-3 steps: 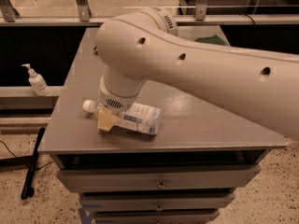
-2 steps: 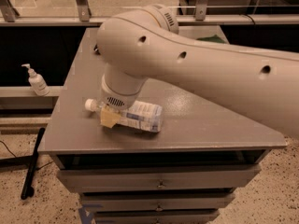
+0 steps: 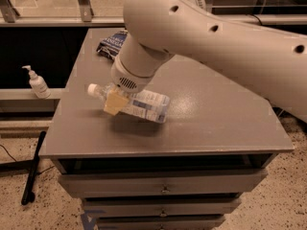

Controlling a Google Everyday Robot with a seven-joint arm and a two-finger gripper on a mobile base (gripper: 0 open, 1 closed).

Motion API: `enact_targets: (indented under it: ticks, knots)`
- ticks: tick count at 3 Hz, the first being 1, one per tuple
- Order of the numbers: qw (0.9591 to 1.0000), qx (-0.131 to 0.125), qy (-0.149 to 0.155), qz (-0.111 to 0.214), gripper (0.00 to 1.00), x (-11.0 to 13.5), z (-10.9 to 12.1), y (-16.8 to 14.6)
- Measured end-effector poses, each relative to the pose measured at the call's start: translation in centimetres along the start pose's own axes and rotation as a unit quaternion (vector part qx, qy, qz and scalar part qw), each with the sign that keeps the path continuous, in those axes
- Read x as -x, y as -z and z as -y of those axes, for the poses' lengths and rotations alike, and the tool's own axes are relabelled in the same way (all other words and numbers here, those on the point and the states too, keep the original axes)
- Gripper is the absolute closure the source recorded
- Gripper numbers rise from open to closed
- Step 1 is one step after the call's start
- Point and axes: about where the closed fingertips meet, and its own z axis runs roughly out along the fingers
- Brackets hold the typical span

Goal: Place blue plastic bottle upright

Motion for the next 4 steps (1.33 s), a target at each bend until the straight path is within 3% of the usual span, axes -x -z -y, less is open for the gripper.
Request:
enact_targets:
  ticks: [1,2,3,4]
  knots:
    - [0.9975,0.014,-0.014,0.067,1.00,1.6,1.2,2.1]
    - [0.9883,0.026,-0.028,0.148,1.00,3.1,1.9,4.5]
    - [0.9711,0.033,-0.047,0.231,1.00,3.9,2.5,6.7]
    - [0.9423,0.031,-0.066,0.327,1.00,3.8,3.0,8.7]
